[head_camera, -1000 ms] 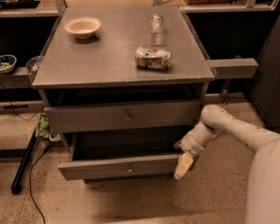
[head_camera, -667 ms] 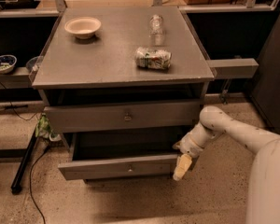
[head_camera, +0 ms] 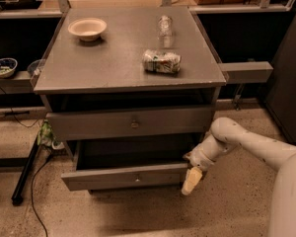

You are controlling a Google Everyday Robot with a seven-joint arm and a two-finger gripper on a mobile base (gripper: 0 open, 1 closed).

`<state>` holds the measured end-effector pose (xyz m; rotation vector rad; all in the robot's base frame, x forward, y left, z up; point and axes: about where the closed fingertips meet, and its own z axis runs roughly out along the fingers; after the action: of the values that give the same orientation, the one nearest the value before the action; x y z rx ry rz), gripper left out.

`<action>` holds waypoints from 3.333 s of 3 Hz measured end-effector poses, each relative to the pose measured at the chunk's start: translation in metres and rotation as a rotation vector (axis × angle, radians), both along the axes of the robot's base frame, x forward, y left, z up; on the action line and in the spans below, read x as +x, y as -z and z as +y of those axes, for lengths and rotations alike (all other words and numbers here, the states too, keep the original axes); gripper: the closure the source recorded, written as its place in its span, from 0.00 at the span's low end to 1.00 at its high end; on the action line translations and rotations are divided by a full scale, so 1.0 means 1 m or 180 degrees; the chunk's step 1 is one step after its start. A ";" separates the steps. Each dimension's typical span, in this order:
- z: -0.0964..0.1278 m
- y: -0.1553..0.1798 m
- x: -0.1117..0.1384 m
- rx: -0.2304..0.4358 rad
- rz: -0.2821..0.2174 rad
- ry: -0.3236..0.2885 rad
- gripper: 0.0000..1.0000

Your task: Open middle drawer

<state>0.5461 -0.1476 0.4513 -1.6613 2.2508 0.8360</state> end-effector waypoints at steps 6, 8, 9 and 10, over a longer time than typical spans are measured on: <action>0.004 0.031 0.010 -0.0243 -0.0037 0.0022 0.25; 0.004 0.031 0.010 -0.0243 -0.0036 0.0021 0.72; 0.004 0.031 0.010 -0.0243 -0.0036 0.0021 0.94; 0.004 0.031 0.010 -0.0243 -0.0036 0.0021 1.00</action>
Offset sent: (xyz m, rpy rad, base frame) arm 0.0030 0.0020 -0.0030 -0.0587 -0.0504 0.0099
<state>0.5560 -0.1439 0.4202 -1.6857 2.3066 0.7460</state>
